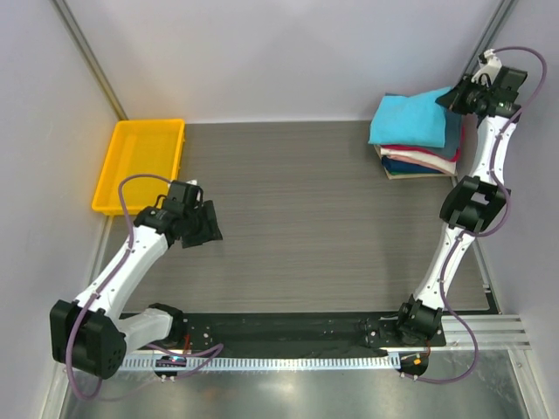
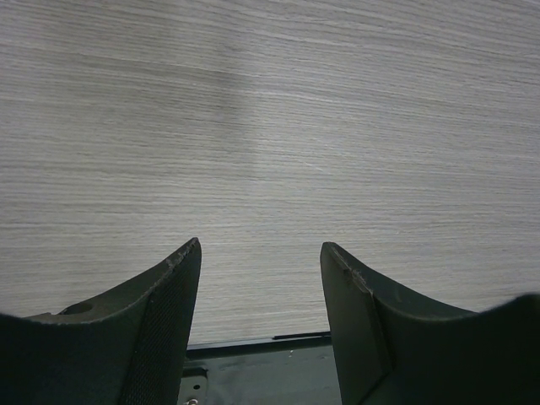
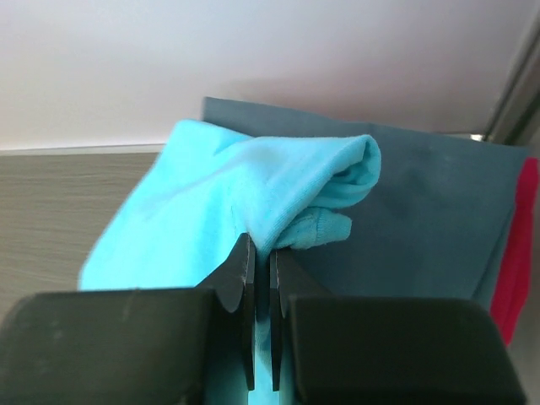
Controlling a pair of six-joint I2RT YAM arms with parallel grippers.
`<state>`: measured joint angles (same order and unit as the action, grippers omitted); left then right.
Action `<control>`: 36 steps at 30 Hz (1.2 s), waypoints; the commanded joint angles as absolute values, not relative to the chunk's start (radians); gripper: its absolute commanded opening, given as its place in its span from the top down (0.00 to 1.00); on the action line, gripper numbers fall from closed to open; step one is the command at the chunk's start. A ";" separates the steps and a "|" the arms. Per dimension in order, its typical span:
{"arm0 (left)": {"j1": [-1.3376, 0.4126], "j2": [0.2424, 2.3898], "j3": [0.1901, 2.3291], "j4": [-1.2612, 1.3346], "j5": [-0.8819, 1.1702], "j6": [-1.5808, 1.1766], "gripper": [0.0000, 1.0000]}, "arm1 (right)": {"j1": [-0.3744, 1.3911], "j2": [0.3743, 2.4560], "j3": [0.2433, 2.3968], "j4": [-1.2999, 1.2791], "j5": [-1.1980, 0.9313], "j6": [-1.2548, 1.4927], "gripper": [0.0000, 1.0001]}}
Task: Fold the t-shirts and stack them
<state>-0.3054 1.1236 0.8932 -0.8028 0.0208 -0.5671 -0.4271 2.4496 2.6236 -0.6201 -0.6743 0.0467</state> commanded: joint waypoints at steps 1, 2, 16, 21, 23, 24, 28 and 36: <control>-0.305 1.134 0.893 -0.784 0.038 -0.552 0.40 | -0.440 2.445 2.669 -0.532 -0.592 0.005 0.99; -0.304 1.134 0.893 -0.782 0.040 -0.552 0.40 | -0.442 2.451 2.669 -0.529 -0.574 0.005 0.99; -0.305 1.144 0.894 -0.781 0.041 -0.551 0.41 | -0.472 2.494 2.703 -0.442 -0.430 -0.055 0.99; -0.305 1.143 0.894 -0.781 0.044 -0.549 0.41 | -0.477 2.523 2.654 -0.405 -0.446 -0.034 0.99; -0.305 1.143 0.894 -0.781 0.044 -0.549 0.41 | -0.477 2.525 2.619 -0.407 -0.417 -0.037 0.99; -0.305 1.141 0.894 -0.782 0.044 -0.549 0.41 | -0.477 2.516 2.605 -0.410 -0.376 -0.038 0.98; -0.304 1.135 0.894 -0.779 0.049 -0.549 0.41 | -0.480 2.470 2.537 -0.408 -0.304 -0.011 0.48; -0.305 1.095 0.893 -0.772 0.066 -0.548 0.41 | -0.483 2.243 2.349 -0.408 -0.112 0.110 0.26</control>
<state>-0.3054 1.1351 0.8932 -0.8017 0.0364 -0.5667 -0.4561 2.4435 2.3741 -0.4511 -0.2405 0.0341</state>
